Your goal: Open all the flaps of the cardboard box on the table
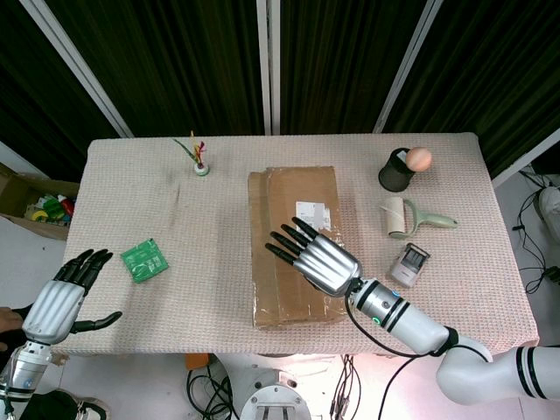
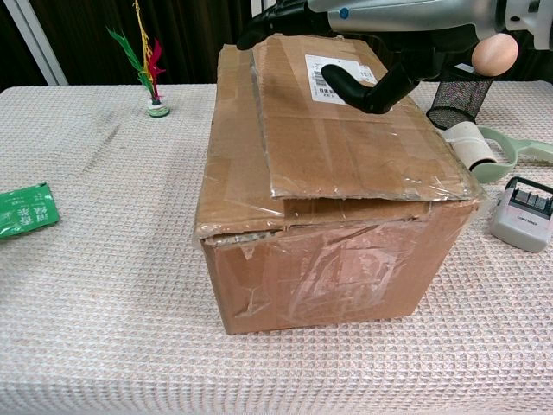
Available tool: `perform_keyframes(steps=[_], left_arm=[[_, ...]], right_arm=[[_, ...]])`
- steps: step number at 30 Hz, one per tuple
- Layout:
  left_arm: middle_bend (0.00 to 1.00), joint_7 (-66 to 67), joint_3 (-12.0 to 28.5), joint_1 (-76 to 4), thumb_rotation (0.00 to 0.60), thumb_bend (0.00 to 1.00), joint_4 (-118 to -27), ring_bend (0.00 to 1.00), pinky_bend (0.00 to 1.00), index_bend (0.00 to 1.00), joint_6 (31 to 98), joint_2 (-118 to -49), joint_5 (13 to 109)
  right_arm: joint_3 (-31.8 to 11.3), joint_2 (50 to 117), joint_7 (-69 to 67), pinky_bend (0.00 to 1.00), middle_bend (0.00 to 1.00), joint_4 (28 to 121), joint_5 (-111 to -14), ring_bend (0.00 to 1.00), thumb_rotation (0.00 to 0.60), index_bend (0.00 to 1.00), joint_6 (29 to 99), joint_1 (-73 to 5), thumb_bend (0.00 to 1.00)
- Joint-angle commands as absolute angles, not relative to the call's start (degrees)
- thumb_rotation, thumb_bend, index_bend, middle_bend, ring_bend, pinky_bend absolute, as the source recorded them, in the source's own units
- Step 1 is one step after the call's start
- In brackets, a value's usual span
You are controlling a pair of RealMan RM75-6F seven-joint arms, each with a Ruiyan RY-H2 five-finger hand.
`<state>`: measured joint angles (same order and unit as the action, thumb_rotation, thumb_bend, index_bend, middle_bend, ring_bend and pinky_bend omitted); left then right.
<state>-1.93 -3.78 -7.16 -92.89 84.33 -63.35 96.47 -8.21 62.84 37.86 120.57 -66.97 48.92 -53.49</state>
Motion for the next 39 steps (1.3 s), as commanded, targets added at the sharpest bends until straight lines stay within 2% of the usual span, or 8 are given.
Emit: perform_keyframes(steps=[1,11,17,22,32,39], left_arm=[[0.06,-1.9,-3.8,-7.2,0.0,0.0,-92.9,0.04,0.16,0.0,84.3,-63.3,96.4],[0.06,-2.1,-3.8,-7.1,0.0,0.0,-92.9,0.04,0.16,0.0,84.4,-63.2,96.5],[0.06,-2.2,-4.0,-7.1,0.0,0.0,-92.7,0.04,0.16,0.0,84.3,-63.3,96.6],[0.06,-2.6,-4.0,-7.0,0.0,0.0,-92.3,0.04,0.16,0.0,84.4,-63.4,96.3],[0.06,-3.1,-3.9,-7.0,0.0,0.0,-91.9,0.04,0.16,0.0,84.3,-63.3,96.1],[0.06,-3.5,-3.9,-7.0,0.0,0.0,-91.6,0.04,0.16,0.0,84.4,-63.3,96.1]], right_arm=[[-8.0,62.8,37.5,0.0,0.07,120.6,-67.2,0.0,0.6,0.0,48.9,-53.6,0.78],[-7.9,62.8,33.7,0.0,0.1,120.1,-69.8,0.0,0.6,0.0,48.1,-54.0,0.8],[-7.5,63.5,29.8,0.0,0.16,118.3,-74.2,0.0,0.6,0.15,47.2,-54.0,0.88],[-7.6,64.5,28.0,0.0,0.19,116.9,-75.3,0.0,0.6,0.26,46.3,-54.6,0.9],[-7.4,65.9,27.6,0.0,0.21,115.5,-74.7,0.0,0.6,0.31,45.0,-55.7,0.92],[-7.5,65.9,28.6,0.0,0.28,115.3,-73.9,0.0,0.6,0.44,46.1,-55.6,0.92]])
